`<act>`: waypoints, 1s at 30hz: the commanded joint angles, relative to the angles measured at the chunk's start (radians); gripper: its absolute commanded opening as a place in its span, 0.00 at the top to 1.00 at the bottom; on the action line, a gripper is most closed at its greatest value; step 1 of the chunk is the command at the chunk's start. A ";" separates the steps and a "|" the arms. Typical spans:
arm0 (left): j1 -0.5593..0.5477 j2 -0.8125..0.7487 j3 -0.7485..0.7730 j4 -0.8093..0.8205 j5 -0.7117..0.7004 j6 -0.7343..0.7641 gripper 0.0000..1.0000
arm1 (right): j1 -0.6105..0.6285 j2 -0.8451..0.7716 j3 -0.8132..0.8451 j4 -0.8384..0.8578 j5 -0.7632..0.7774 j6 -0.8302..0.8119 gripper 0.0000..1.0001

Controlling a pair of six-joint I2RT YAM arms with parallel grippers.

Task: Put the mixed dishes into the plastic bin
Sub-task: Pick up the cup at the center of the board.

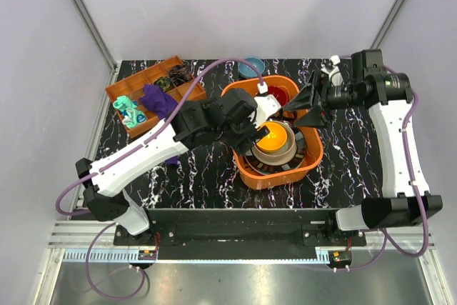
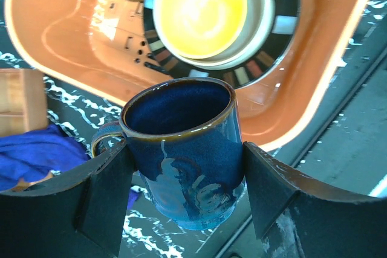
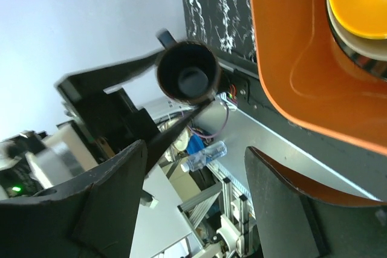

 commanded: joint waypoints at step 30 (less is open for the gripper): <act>-0.111 0.099 0.278 0.039 -0.049 0.067 1.00 | 0.046 -0.103 -0.178 -0.114 0.065 0.073 0.37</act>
